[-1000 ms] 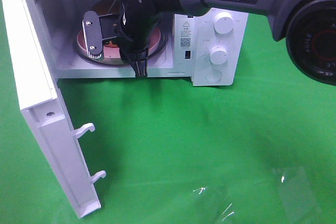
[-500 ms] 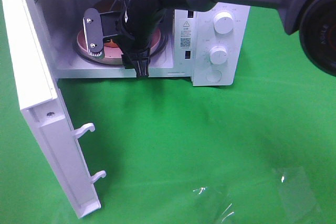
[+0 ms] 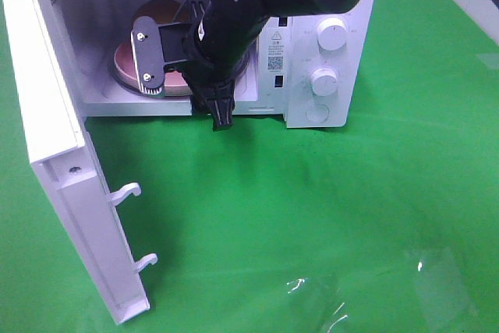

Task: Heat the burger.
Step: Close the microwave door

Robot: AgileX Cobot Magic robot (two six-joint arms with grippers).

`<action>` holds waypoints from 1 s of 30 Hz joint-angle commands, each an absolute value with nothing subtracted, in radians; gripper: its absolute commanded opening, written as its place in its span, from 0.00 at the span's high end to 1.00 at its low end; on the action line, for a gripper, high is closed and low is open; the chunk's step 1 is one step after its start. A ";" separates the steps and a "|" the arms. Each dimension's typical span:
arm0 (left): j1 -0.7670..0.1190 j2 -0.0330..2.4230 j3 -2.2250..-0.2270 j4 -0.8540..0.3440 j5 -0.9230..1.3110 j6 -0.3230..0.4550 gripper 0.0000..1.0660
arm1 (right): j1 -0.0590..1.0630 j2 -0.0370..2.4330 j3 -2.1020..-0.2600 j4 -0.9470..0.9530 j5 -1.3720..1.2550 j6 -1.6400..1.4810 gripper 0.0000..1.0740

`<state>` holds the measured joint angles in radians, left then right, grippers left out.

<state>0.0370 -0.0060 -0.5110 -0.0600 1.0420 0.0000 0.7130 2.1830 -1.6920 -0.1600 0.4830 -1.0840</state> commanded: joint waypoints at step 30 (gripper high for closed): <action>0.034 -0.024 -0.510 -0.057 1.033 0.000 0.15 | 0.721 1.705 -1.155 -0.182 0.508 -0.743 0.34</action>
<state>0.0370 -0.0060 -0.5110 -0.0600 1.0420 0.0000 0.7210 1.7490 -1.1870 -0.1760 0.4790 -0.8200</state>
